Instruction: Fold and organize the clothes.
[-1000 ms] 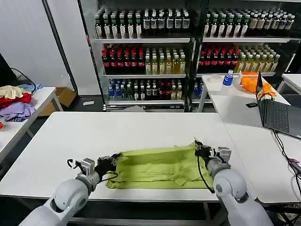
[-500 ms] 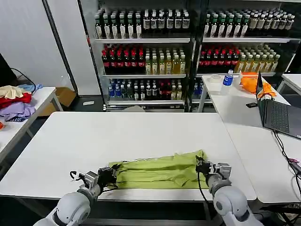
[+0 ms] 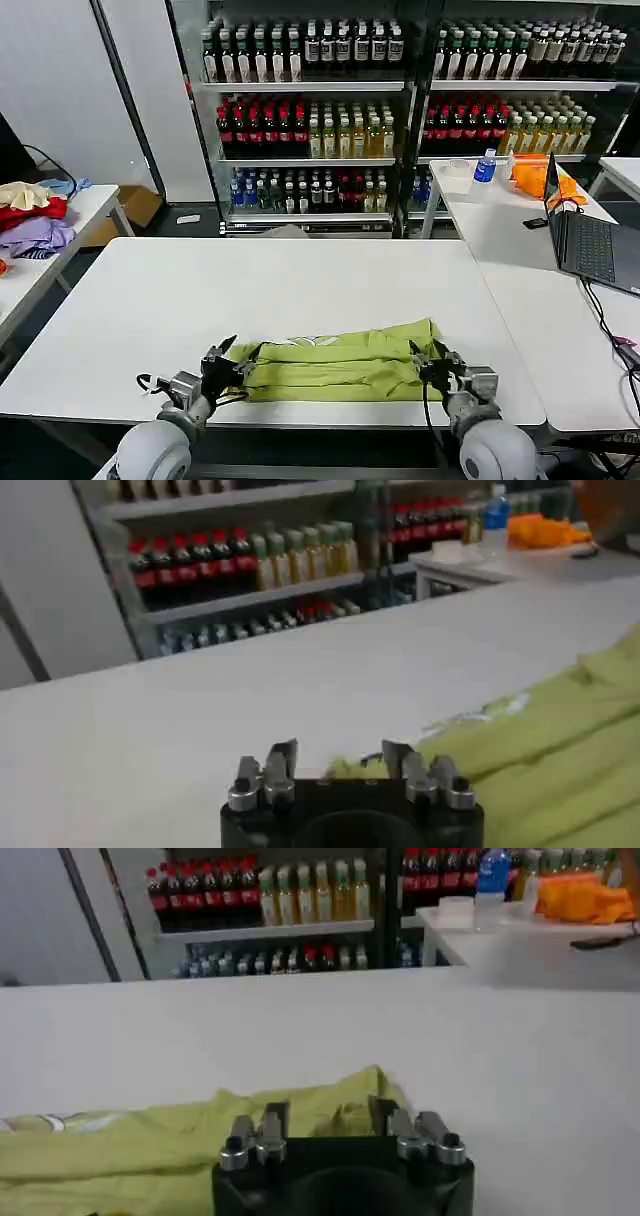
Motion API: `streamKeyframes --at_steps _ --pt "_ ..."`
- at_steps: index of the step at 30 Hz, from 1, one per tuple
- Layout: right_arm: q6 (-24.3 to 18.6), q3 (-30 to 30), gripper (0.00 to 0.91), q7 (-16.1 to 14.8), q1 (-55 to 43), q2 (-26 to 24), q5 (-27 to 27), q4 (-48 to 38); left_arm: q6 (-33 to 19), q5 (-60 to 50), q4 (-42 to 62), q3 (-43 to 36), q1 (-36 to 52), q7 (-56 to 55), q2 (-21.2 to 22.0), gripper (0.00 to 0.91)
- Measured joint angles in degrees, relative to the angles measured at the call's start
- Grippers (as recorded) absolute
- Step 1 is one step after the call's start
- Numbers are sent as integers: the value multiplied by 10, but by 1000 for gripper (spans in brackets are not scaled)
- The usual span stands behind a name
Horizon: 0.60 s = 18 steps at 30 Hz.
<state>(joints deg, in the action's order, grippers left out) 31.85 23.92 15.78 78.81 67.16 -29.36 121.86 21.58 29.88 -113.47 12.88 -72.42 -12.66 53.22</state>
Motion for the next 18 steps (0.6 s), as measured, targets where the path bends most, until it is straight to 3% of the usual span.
streamKeyframes --at_steps 12,13,14,15,17,18 --pt "-11 45 907 -2 87 4 19 67 13 50 9 16 -20 -71 88 907" --pt "-12 47 907 -2 92 4 21 71 13 52 11 16 -20 -76 95 776" --pt "-12 49 907 -2 96 5 22 74 14 54 14 16 -20 -79 102 544" --pt "-13 51 907 -2 101 6 24 77 14 55 17 17 -20 -82 107 212" --pt "-14 54 907 -2 109 7 26 82 13 57 24 17 -22 -88 120 40" --pt "-14 55 907 -2 112 8 26 85 13 57 26 17 -24 -90 124 30"
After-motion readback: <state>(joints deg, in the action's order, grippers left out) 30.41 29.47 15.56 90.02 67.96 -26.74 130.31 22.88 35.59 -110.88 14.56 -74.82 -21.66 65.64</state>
